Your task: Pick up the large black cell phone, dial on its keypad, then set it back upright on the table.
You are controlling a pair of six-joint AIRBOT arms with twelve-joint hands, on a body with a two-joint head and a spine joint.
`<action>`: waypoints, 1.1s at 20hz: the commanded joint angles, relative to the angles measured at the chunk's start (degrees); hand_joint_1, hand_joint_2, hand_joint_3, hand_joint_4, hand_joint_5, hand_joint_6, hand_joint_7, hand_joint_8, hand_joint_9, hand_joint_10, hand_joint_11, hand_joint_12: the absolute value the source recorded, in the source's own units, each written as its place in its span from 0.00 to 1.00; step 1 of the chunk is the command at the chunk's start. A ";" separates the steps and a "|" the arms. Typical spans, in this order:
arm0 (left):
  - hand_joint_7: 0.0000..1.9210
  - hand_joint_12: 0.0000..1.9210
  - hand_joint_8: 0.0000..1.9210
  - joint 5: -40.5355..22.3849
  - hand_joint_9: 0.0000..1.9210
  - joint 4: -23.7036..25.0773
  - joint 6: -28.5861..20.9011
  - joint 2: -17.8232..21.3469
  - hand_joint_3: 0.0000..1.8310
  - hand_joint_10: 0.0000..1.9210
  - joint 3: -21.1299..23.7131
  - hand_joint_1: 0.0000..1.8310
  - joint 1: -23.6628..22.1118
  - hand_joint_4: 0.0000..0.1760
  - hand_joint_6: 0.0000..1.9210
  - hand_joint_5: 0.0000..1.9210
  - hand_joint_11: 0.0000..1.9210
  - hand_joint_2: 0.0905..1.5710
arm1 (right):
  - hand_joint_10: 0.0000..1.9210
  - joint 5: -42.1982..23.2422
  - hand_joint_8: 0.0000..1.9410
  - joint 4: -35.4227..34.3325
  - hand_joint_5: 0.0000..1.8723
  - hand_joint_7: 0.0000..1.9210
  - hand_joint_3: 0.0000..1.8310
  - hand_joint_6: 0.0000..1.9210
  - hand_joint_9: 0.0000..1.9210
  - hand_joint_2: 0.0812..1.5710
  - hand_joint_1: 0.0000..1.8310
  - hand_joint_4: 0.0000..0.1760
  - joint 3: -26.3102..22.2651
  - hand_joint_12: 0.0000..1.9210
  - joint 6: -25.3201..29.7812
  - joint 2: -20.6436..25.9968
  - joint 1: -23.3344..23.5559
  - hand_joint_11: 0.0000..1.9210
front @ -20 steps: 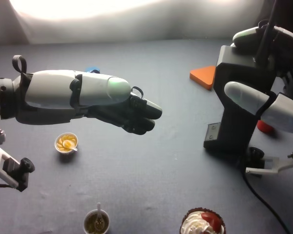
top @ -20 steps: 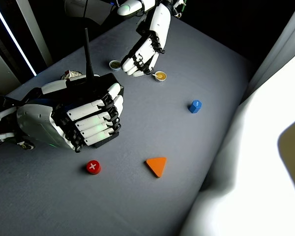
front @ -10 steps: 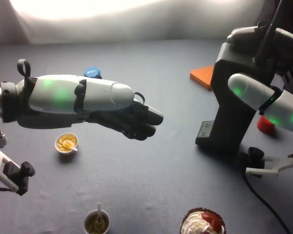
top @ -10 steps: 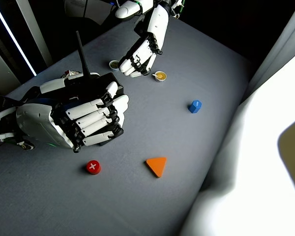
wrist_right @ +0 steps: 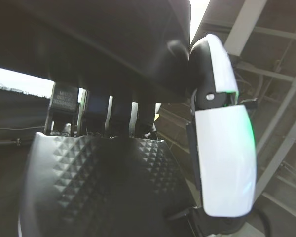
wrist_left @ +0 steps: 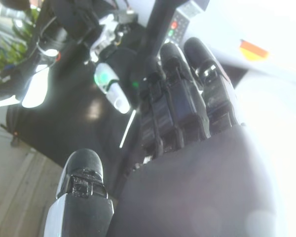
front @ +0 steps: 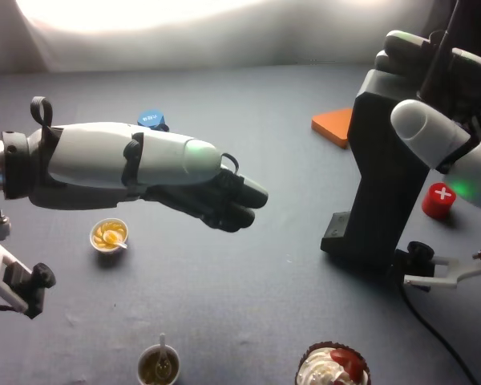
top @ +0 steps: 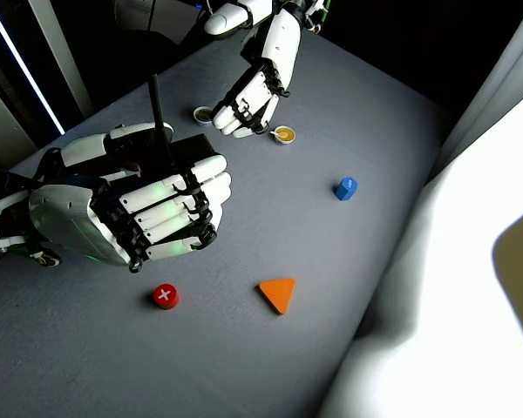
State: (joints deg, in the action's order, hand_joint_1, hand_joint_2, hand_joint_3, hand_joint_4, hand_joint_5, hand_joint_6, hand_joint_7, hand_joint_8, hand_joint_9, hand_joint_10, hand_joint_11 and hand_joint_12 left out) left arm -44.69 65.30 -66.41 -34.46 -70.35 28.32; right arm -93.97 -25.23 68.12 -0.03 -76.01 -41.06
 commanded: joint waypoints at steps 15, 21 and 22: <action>0.28 0.45 0.00 -4.60 0.26 -2.72 -0.99 0.26 0.00 0.00 -0.81 0.00 -2.30 0.00 0.00 0.23 0.06 0.73 | 0.00 -7.10 0.00 2.07 0.31 0.34 0.00 0.00 0.39 0.76 0.25 0.00 0.64 0.61 0.98 0.50 0.06 0.17; 0.29 0.45 0.00 -4.61 0.27 -2.66 -0.99 0.46 0.00 0.00 -0.89 0.00 -2.81 0.00 0.00 0.23 0.07 0.72 | 0.00 -7.10 0.00 2.50 0.32 0.34 0.00 0.00 0.39 0.72 0.26 0.00 -0.08 0.61 0.85 0.60 0.03 0.17; 0.29 0.45 0.00 -4.61 0.27 -2.66 -0.99 0.48 0.00 0.00 -0.90 0.00 -2.81 0.00 0.00 0.22 0.07 0.73 | 0.00 -7.10 0.00 2.62 0.31 0.34 0.00 0.00 0.38 0.72 0.24 0.00 -0.21 0.62 0.70 0.59 0.03 0.16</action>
State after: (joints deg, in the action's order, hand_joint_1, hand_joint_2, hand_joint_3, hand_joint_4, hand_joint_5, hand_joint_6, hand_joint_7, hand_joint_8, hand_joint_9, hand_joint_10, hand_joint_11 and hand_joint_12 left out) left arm -45.45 66.48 -66.81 -34.46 -71.31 27.00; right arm -94.45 -24.36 67.92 0.03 -75.94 -41.06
